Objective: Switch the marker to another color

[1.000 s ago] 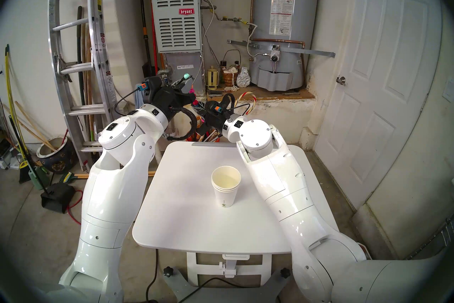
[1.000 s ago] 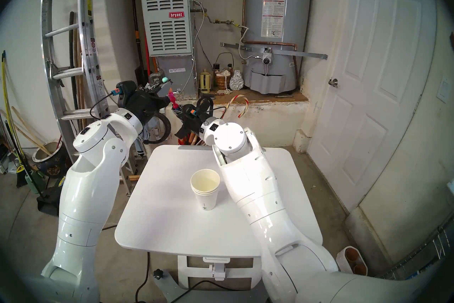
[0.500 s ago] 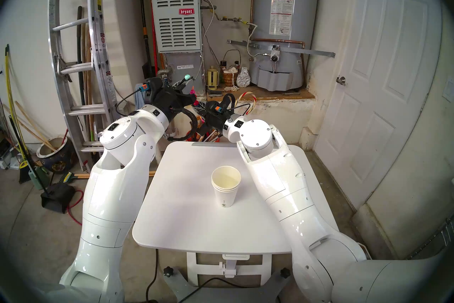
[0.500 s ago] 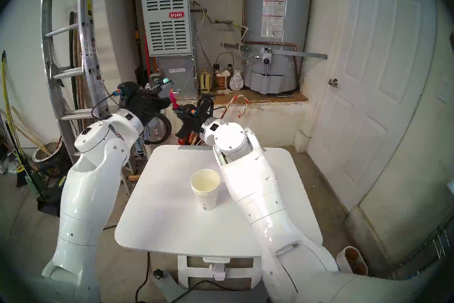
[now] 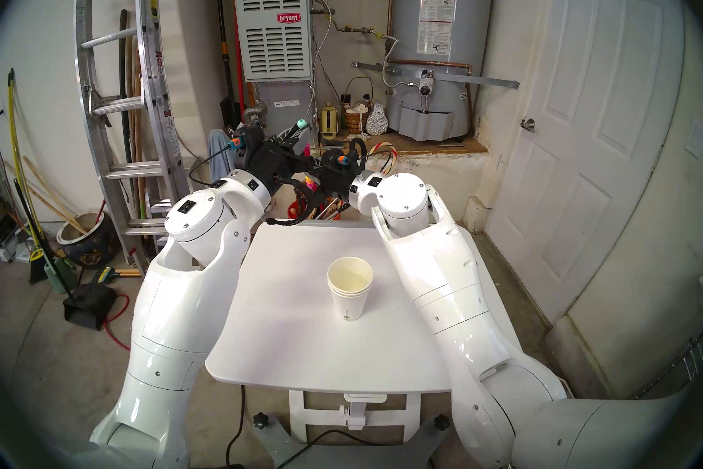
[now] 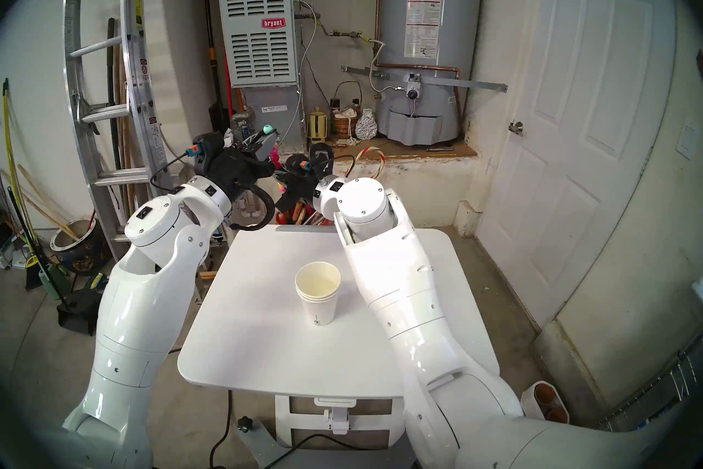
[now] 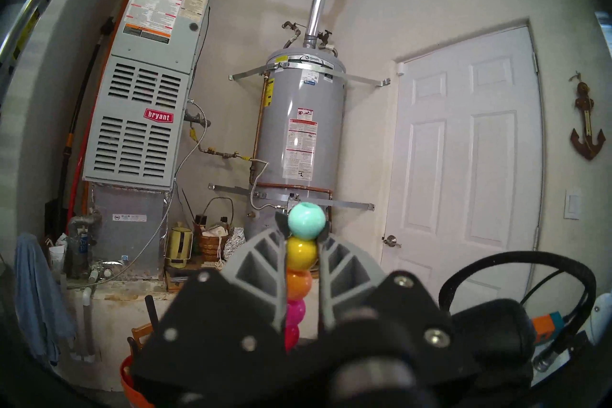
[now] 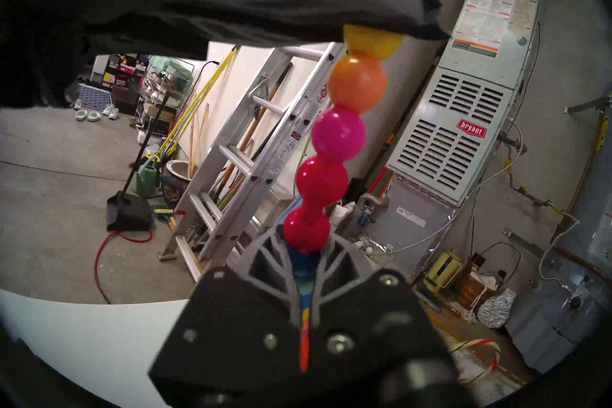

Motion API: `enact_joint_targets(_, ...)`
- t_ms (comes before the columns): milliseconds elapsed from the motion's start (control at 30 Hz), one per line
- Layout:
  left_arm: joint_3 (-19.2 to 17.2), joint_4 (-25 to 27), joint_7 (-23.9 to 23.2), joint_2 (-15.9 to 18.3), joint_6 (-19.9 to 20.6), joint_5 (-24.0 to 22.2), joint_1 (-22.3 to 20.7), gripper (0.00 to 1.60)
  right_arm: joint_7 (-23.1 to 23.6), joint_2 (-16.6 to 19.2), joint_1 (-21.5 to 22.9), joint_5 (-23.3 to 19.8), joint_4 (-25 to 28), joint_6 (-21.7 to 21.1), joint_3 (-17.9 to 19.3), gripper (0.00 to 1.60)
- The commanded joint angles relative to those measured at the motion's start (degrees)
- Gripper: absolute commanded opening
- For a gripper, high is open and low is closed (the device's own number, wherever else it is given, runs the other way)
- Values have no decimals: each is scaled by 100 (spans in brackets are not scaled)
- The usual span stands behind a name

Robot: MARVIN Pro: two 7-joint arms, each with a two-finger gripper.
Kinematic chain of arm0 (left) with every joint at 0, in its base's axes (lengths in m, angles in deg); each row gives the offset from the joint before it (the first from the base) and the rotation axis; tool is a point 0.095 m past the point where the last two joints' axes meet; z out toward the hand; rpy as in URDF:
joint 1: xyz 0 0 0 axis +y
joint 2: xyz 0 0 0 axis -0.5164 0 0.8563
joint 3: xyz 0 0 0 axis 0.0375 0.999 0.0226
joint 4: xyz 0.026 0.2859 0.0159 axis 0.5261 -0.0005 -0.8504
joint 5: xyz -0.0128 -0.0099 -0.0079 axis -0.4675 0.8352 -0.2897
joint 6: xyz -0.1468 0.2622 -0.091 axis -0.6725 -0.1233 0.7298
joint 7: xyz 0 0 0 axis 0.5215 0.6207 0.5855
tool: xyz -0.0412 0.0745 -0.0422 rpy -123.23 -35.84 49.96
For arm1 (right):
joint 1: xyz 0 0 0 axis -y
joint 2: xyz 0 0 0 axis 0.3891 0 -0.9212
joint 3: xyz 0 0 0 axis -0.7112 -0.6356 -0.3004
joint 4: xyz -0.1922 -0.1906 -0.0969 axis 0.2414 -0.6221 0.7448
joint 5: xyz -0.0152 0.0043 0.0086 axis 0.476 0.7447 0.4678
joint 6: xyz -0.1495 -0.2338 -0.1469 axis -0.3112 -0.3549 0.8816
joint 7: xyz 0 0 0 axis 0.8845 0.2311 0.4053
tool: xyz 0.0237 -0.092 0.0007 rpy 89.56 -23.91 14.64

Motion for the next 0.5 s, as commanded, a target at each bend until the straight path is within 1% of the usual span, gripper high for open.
enact_joint_targets(0, 12, -14, -61, 125, -145, 165, -7, 0, 182, -39, 187, -119, 302, -17, 39, 0)
enact_joint_targets(233, 40, -62, -21, 161, -3, 243, -47, 0, 201, 13, 164, 21, 317, 116, -25, 0)
enact_joint_targets(267, 58, -95, 25, 134, 57, 259, -86, 0, 152, 40, 151, 121, 316, 225, -79, 0)
enact_joint_targets(333, 62, -133, 39, 123, 170, 230, -135, 0, 120, 39, 132, 162, 319, 281, -101, 0)
enact_joint_targets(467, 109, -261, 90, 139, 209, 307, -162, 0, 89, 16, 124, 160, 293, 340, -61, 0)
